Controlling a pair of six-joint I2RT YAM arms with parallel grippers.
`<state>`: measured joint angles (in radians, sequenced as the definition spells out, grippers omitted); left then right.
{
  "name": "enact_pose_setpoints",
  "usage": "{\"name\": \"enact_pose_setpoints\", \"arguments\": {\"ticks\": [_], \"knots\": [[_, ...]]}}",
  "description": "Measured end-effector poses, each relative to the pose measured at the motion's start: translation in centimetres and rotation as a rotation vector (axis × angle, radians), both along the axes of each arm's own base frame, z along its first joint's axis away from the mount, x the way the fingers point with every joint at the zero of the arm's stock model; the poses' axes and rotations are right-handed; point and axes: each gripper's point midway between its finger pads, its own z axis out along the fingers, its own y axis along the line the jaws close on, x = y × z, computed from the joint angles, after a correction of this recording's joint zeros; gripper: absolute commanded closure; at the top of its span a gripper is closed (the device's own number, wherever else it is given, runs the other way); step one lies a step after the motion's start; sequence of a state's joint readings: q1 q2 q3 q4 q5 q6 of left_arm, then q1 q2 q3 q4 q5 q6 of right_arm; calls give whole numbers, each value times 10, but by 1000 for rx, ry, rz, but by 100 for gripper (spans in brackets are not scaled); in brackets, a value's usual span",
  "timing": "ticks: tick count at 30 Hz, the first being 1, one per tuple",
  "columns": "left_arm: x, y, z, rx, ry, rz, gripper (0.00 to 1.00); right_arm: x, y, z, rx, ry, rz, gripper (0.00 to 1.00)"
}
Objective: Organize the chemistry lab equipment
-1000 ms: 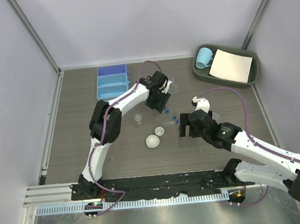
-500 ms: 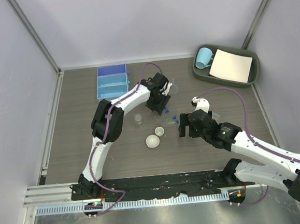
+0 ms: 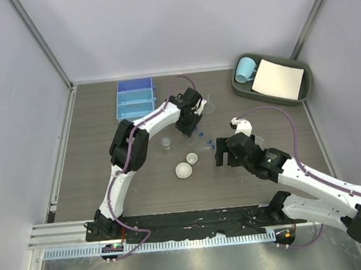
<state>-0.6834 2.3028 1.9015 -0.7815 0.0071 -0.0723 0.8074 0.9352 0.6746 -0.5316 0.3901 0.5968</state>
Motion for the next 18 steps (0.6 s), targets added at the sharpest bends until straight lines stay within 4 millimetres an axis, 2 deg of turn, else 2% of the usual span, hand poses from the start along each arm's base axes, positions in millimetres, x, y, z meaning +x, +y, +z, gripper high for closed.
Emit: {"name": "enact_pose_setpoints", "arguments": {"ticks": [8,14,18], "knots": [[3,3,-1,5,-8,1,75,-2,-2,3,9,-2,-4,4],[5,5,-1,15,-20,1,87,-6,-6,13,36,-25,-8,4],[6,7,-1,21,-30,5,92,-9,-9,17,46,-34,-9,4]]}}
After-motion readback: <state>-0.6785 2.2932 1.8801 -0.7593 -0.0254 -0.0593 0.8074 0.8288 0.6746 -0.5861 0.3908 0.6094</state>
